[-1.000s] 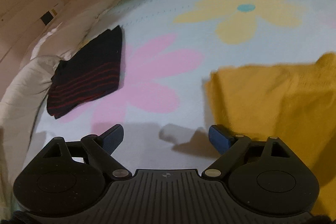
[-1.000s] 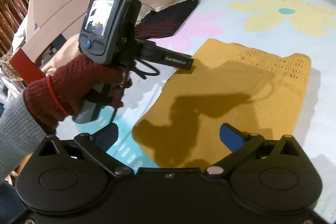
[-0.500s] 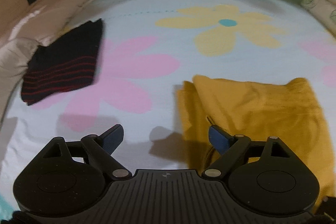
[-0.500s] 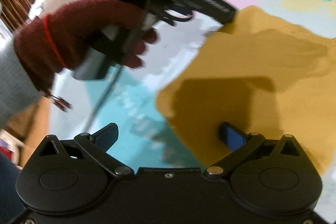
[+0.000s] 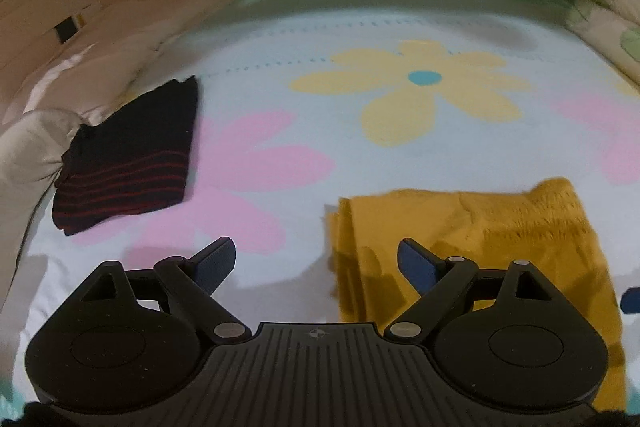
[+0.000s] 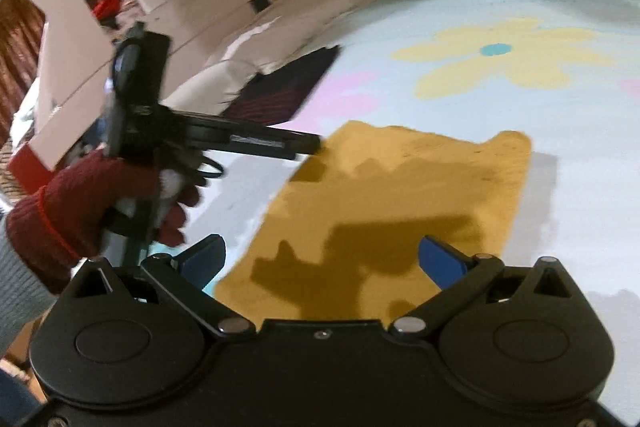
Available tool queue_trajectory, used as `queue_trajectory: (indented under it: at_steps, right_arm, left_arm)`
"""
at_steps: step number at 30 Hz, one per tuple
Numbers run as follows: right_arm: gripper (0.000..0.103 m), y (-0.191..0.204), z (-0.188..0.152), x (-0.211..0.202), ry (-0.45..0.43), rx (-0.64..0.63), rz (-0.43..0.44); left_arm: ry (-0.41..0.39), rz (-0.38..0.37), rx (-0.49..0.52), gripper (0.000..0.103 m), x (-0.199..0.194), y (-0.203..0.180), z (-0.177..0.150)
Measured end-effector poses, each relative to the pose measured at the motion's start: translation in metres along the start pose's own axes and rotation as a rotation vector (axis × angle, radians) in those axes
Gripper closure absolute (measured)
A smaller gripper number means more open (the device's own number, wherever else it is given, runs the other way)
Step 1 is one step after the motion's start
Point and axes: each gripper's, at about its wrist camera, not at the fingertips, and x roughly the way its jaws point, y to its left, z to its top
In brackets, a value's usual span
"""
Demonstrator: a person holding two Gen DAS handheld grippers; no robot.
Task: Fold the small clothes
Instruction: 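Move both open grippers to the folded yellow sweater's end edge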
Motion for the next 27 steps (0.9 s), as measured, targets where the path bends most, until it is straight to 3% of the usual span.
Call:
queue_trajectory:
  at_steps: [3, 6, 8, 10, 12, 17, 21, 25, 27]
  right_arm:
    - [0.0, 0.0, -0.003, 0.004, -0.018, -0.015, -0.037]
    - [0.0, 0.0, -0.003, 0.007, -0.063, -0.029, -0.003]
    - [0.0, -0.002, -0.004, 0.018, -0.043, -0.017, 0.018]
    - [0.0, -0.01, -0.008, 0.033, 0.018, 0.016, -0.052]
    - [0.0, -0.018, -0.012, 0.033, 0.017, 0.047, -0.061]
    - [0.0, -0.018, -0.002, 0.019, -0.018, 0.091, -0.034]
    - [0.0, -0.023, 0.001, -0.001, -0.116, 0.136, -0.022]
    - [0.0, -0.036, 0.005, -0.012, -0.185, 0.236, -0.034]
    - [0.0, -0.042, 0.004, -0.016, -0.203, 0.28, -0.043]
  left_arm:
    - [-0.019, -0.041, 0.004, 0.014, 0.003, -0.005, -0.001]
    - [-0.01, -0.088, 0.033, 0.014, 0.011, -0.017, -0.005]
    - [0.054, -0.049, 0.069, 0.014, 0.024, -0.025, -0.012]
    - [0.088, 0.013, 0.115, 0.006, 0.036, -0.026, -0.023]
    - [0.085, -0.004, 0.065, 0.002, 0.037, -0.016, -0.026]
    - [0.107, -0.046, 0.002, 0.004, 0.027, -0.001, -0.02]
    - [0.117, -0.14, -0.064, 0.004, 0.008, 0.014, -0.024]
    - [0.132, -0.25, -0.219, 0.004, -0.011, 0.035, -0.039]
    - [0.137, -0.267, -0.265, 0.004, -0.022, 0.041, -0.047]
